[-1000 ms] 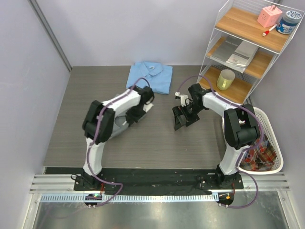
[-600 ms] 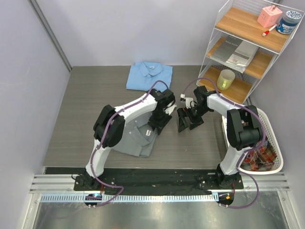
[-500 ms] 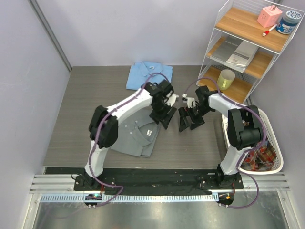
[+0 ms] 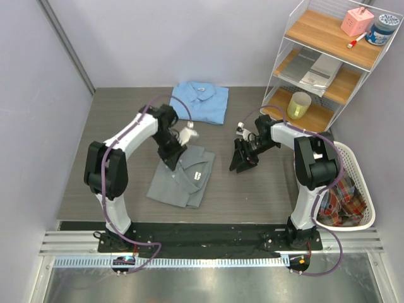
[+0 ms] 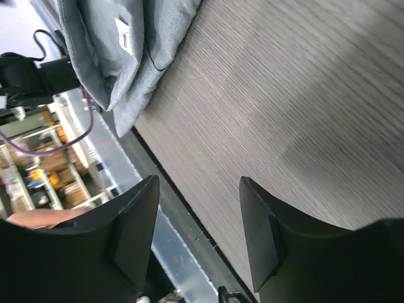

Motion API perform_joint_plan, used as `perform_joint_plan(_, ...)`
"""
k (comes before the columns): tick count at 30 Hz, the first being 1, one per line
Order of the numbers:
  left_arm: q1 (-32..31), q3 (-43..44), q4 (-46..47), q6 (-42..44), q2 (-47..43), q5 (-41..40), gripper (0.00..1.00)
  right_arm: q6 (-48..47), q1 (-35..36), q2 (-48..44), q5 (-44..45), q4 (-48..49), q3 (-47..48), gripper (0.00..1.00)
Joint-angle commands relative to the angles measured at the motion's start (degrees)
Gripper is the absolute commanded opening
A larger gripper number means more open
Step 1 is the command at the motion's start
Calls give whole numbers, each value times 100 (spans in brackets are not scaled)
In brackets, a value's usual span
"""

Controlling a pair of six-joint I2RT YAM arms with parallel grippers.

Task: Fold and stack the long sleeve shirts
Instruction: Fold the shirt

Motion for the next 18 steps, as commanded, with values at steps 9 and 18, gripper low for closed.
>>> perform_joint_plan(9, -2210, -918, 1890, -2657, 852, -122, 14, -770, -414, 495, -434, -1109, 202, 55)
perform_joint_plan(18, -852, -405, 3615, -5395, -313, 759, 37, -1016, -178, 777, 22, -1568, 906, 59)
